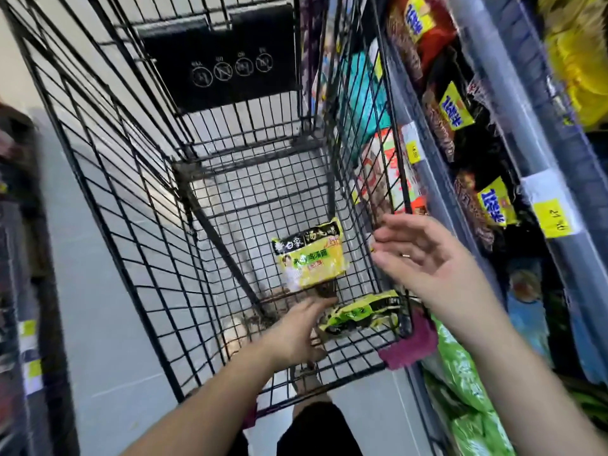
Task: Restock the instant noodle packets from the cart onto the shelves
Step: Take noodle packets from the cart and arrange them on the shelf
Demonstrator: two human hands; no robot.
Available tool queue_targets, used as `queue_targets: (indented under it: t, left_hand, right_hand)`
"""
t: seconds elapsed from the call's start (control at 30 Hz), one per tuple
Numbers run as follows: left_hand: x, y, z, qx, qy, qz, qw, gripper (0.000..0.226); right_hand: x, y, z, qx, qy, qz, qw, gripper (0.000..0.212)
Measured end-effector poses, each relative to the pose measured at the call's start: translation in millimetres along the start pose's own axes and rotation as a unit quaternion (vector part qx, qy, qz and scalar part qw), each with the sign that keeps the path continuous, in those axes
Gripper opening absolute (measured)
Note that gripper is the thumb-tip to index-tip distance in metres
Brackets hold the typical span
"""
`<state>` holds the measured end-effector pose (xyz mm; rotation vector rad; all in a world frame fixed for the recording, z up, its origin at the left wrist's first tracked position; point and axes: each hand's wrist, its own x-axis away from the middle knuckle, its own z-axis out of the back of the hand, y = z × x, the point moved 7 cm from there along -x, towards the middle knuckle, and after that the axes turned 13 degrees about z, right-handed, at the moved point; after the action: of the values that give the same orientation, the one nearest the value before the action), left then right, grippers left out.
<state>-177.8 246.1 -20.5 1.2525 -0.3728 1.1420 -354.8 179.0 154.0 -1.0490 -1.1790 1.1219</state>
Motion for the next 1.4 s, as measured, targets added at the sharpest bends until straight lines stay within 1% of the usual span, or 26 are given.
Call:
queue_targets:
  t: [0.1, 0.17, 0.27, 0.33, 0.4, 0.5, 0.63, 0.73, 0.87, 1.0, 1.1, 1.2, 1.3, 1.4]
  left_hand:
    - [-10.5, -1.5, -8.0, 0.009, -0.007, -0.024, 1.000, 0.098]
    - [-12.5, -2.9, -9.4, 0.016, -0.029, -0.035, 0.999, 0.095]
    - [-11.5, -2.9, -8.3, 0.051, -0.048, -0.033, 0.997, 0.091]
    - [-12.7, -2.5, -6.6, 0.086, -0.026, -0.025, 0.996, 0.088]
    - [-16.1, -2.2, -6.5, 0.110, 0.014, -0.010, 0.994, 0.085]
    - [-22.7, 0.8, -9.4, 0.142, 0.060, -0.004, 0.988, 0.068]
    - [-26.2, -6.6, -4.6, 0.188, 0.085, 0.030, 0.978, 0.052]
    - [-25.7, -16.3, 1.3, 0.221, 0.076, 0.051, 0.971, 0.046]
    - [-18.9, -21.2, 12.3, 0.298, 0.055, 0.079, 0.950, 0.044]
    - [-3.5, -22.3, 36.6, 0.364, 0.058, 0.090, 0.925, 0.029]
    - [12.5, -22.6, 66.7, 0.392, 0.080, 0.100, 0.911, 0.026]
    - [32.3, -26.5, 102.9, 0.408, 0.124, 0.110, 0.898, 0.025]
    - [52.3, -34.6, 139.0, 0.417, 0.167, 0.114, 0.886, 0.033]
    - [69.3, -44.4, 169.8, 0.424, 0.203, 0.101, 0.877, 0.042]
  right_hand:
    - [3.0, 5.6, 3.7, -0.001, 0.004, -0.009, 1.000, 0.053]
    - [4.8, 6.7, 5.1, -0.001, 0.003, -0.012, 1.000, 0.054]
    - [6.4, 5.9, 7.3, -0.004, 0.009, -0.015, 1.000, 0.056]
    - [7.7, 5.9, 8.5, -0.002, 0.012, -0.022, 1.000, 0.056]
    - [8.4, 6.0, 9.1, 0.002, 0.012, -0.024, 1.000, 0.054]
    - [9.4, 7.2, 10.3, -0.006, 0.022, -0.028, 0.999, 0.054]
    - [11.8, 6.7, 13.1, -0.012, 0.032, -0.032, 0.999, 0.050]
    - [11.8, 7.0, 12.9, -0.013, 0.033, -0.032, 0.999, 0.048]
    - [9.7, 11.5, 10.0, -0.023, 0.041, -0.032, 0.998, 0.048]
    - [4.2, 14.7, 5.4, -0.032, 0.045, -0.038, 0.998, 0.048]
    - [-2.6, 13.3, 0.6, -0.028, 0.042, -0.037, 0.998, 0.046]
    - [-9.0, 12.7, -5.7, -0.031, 0.048, -0.043, 0.997, 0.045]
    - [-14.1, 18.1, -16.8, -0.051, 0.051, -0.061, 0.996, 0.043]
    - [-21.9, 30.9, -31.6, -0.055, 0.046, -0.074, 0.995, 0.036]
